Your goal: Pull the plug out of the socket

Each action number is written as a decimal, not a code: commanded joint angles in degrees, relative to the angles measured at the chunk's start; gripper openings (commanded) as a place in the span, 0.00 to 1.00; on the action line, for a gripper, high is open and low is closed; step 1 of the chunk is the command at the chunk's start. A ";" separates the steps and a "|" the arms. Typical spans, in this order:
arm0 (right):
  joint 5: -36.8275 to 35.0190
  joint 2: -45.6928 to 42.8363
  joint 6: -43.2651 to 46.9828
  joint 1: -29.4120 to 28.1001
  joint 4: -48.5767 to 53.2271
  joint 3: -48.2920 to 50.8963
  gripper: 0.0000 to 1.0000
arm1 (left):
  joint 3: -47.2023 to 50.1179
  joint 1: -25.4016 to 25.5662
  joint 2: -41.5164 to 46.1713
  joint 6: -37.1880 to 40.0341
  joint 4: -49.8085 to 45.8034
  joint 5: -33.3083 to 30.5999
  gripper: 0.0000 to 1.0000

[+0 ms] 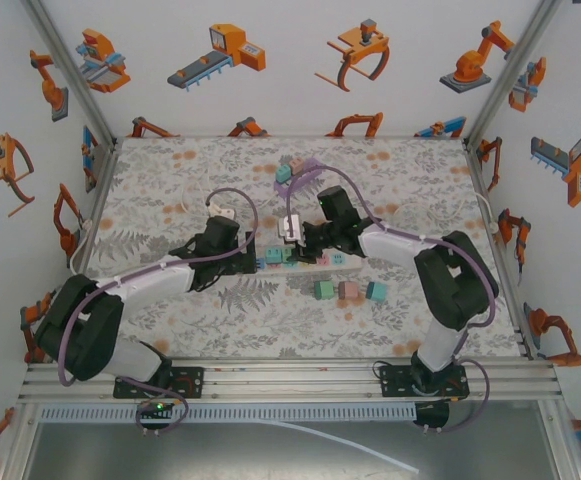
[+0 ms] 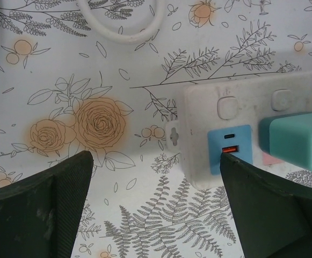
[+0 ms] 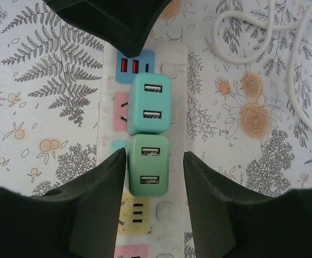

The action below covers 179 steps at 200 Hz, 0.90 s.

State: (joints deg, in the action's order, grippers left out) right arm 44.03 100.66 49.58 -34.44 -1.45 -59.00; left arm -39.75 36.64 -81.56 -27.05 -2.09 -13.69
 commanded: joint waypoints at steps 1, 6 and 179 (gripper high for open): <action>0.57 1.06 0.69 -0.54 2.30 -2.12 0.43 | -0.88 -0.35 -1.08 -1.43 0.95 0.73 0.93; 0.57 1.15 0.67 -0.63 2.33 -2.24 0.43 | -0.74 -0.34 -1.14 -1.62 1.03 0.84 0.93; 2.74 2.08 -4.98 -0.90 7.17 -7.92 0.23 | -2.96 -0.04 -7.61 -1.56 -6.80 -1.27 0.93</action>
State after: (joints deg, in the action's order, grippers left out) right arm 43.81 102.67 47.13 -34.79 6.26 -63.72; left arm -43.18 36.60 -86.02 -28.69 -2.66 -12.19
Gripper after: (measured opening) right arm 0.342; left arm 0.930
